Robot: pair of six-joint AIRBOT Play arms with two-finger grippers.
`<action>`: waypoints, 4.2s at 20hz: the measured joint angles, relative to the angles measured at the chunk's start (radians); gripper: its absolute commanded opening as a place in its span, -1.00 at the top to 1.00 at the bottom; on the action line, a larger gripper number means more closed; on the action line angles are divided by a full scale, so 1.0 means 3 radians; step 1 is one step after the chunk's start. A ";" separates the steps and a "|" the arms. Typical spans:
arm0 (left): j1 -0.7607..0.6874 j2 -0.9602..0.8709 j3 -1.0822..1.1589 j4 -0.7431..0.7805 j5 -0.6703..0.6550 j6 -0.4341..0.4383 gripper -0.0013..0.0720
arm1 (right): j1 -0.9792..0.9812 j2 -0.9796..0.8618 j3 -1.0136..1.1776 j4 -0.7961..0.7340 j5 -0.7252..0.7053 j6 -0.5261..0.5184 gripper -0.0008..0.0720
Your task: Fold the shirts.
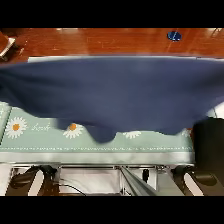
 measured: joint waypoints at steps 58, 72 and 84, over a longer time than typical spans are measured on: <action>-0.0693 -0.2593 -0.1670 -0.1097 0.1250 0.1025 0.90 | -0.0327 -0.2955 -0.1560 0.2303 -0.1231 -0.0613 0.92; -0.0102 -0.1600 0.0813 -0.1790 0.0879 0.1012 0.90 | -0.0211 -0.1818 0.1486 0.2060 -0.0605 -0.0680 0.93; 0.0150 -0.0252 0.1579 -0.0333 0.0483 0.0351 0.90 | -0.0211 -0.0308 0.1765 0.1044 -0.0221 -0.0440 0.92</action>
